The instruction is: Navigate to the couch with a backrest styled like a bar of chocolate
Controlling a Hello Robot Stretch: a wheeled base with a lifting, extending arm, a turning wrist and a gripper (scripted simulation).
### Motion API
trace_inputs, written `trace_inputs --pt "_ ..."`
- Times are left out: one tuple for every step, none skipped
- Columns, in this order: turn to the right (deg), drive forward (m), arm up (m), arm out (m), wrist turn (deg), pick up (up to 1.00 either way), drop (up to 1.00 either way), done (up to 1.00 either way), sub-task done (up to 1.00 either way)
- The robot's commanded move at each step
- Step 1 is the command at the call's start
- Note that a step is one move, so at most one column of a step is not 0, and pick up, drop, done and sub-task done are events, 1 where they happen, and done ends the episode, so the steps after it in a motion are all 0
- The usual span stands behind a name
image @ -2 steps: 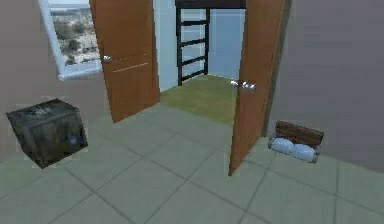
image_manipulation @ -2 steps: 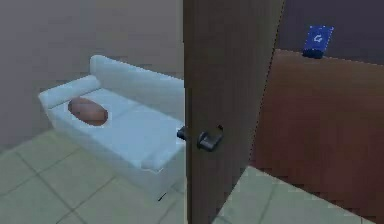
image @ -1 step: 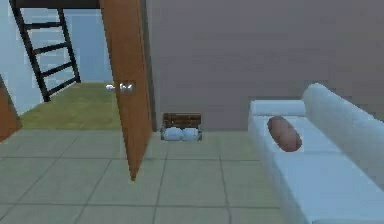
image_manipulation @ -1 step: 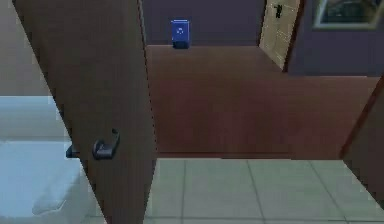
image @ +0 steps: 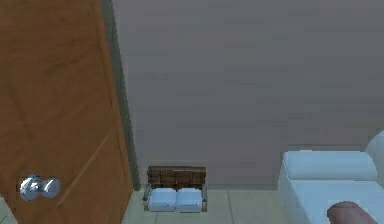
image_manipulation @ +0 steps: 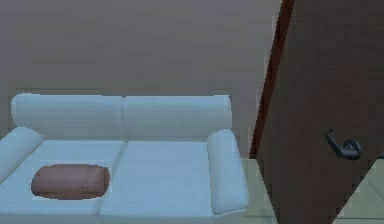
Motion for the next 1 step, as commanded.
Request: trace_inputs --pt "6.0 0.0 0.0 0.0 0.0 0.0 0.0 0.0 0.0"
